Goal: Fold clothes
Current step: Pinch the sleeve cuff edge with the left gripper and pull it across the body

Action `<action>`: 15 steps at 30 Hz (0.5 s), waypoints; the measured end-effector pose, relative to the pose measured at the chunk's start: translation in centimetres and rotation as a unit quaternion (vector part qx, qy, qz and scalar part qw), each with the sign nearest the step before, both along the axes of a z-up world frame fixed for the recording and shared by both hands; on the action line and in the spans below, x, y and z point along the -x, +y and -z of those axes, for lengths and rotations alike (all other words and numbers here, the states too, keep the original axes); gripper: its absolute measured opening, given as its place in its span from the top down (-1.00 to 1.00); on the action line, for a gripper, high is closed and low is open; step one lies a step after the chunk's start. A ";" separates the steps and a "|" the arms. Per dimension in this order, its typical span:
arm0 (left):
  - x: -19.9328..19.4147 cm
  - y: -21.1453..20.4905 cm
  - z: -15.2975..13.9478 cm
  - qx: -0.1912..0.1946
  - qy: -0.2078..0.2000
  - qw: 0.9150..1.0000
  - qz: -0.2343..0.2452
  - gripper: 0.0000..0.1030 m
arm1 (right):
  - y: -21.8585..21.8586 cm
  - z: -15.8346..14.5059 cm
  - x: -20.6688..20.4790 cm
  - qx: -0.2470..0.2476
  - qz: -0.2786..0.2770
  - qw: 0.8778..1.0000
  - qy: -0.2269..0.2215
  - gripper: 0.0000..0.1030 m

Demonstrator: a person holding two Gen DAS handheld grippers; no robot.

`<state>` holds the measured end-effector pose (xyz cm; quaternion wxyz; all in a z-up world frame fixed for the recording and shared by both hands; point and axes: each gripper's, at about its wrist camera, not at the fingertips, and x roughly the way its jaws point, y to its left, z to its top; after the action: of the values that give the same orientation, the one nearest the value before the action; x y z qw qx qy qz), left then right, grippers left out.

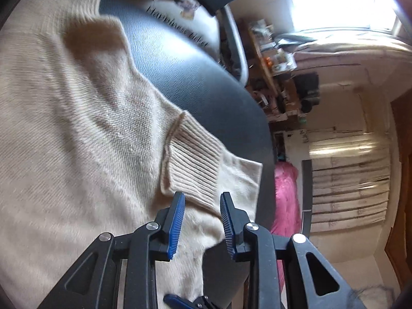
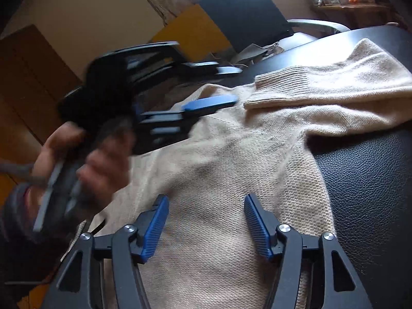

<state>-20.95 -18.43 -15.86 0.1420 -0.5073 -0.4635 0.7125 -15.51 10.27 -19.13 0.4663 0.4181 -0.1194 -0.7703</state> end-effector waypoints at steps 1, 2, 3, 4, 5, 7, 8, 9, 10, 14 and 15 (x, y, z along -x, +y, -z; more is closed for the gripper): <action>0.4 0.1 0.4 0.001 -0.013 1.000 0.004 0.45 | 0.0 0.0 0.0 0.003 -0.001 1.000 -0.001 -0.26; 0.6 0.2 0.6 0.002 -0.022 1.000 0.007 0.45 | 0.1 0.0 0.0 0.006 -0.002 1.000 -0.002 -0.27; 0.8 0.1 0.8 0.005 -0.028 1.000 0.008 0.44 | 0.0 0.0 0.0 0.008 -0.003 1.000 -0.002 -0.28; 0.8 0.1 0.9 0.002 -0.033 0.999 0.007 0.44 | -0.1 0.1 0.0 0.009 -0.004 1.000 -0.002 -0.29; 0.8 0.1 1.0 -0.001 -0.038 0.999 0.005 0.44 | -0.1 0.1 0.0 0.011 -0.005 1.000 -0.003 -0.30; 0.6 0.2 1.4 -0.022 -0.050 0.998 0.004 0.42 | -0.2 0.1 0.0 0.014 -0.007 1.000 -0.003 -0.33; 0.4 0.4 1.6 -0.034 -0.057 0.998 0.005 0.41 | -0.3 0.1 0.0 0.015 -0.008 1.000 -0.003 -0.34; 0.2 0.6 1.5 -0.034 -0.060 0.998 0.007 0.41 | -0.3 0.1 -0.1 0.016 -0.009 1.000 -0.004 -0.35; 0.1 0.6 1.5 -0.025 -0.062 0.998 0.005 0.41 | -0.2 0.1 -0.1 0.017 -0.009 1.000 -0.004 -0.35; 0.7 -0.2 2.1 -0.034 -0.069 0.997 -0.021 0.41 | -0.4 0.0 -0.1 0.021 -0.012 1.000 -0.004 -0.40; 1.2 -0.4 2.3 -0.038 -0.068 0.997 -0.027 0.41 | -0.4 0.0 -0.2 0.020 -0.013 1.000 -0.004 -0.40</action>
<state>-22.18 -18.85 -18.16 0.1099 -0.5366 -0.5121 0.6617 -15.36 9.83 -19.11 0.4839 0.4128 -0.1316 -0.7603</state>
